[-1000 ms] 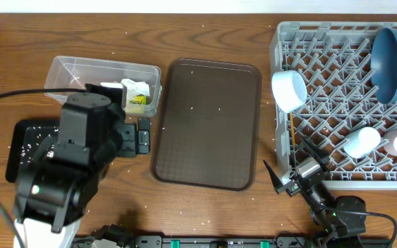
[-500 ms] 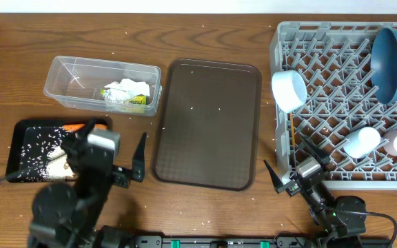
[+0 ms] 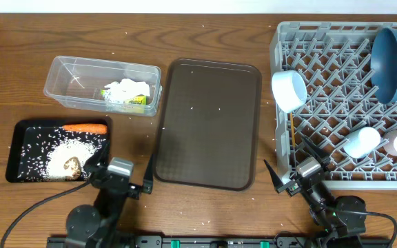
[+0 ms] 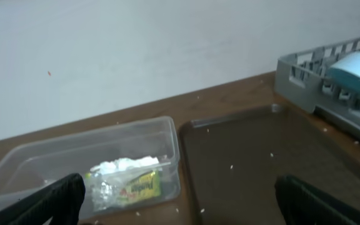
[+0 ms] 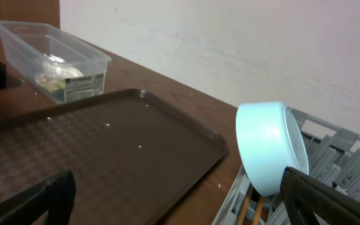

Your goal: Sort waste into correct bins and load items into the dishwasher rack

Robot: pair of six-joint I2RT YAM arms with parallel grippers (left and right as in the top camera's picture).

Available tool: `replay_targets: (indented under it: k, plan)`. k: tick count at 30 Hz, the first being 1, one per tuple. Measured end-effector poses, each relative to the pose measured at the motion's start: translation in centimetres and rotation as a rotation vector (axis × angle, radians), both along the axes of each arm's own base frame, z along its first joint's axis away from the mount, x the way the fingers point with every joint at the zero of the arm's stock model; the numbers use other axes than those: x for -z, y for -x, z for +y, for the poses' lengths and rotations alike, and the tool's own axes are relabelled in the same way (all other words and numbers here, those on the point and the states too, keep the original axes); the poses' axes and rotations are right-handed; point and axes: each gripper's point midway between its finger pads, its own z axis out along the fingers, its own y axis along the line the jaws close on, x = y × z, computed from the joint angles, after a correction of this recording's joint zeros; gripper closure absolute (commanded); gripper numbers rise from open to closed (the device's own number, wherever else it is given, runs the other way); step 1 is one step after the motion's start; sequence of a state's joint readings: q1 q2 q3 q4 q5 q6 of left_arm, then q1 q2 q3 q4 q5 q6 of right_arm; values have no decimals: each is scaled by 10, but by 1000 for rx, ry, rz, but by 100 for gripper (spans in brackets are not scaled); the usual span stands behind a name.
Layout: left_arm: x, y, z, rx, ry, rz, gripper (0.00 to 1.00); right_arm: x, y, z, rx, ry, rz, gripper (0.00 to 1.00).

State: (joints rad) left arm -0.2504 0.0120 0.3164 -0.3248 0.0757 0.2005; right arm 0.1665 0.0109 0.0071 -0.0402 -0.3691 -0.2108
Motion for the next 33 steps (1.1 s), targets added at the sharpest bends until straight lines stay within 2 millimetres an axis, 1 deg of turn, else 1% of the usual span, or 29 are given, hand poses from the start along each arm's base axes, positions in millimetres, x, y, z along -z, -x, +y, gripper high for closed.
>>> replay_targets:
  k: [9,14,33]
  plan:
    - [48,-19,-5,1,-12,20,2,0,0,0,0,0,0,1]
    - [67,-27,-7,0,-8,2,2,0,0,0,0,0,0,1]
    - [67,-27,-7,0,-7,0,2,0,0,0,0,0,0,1]
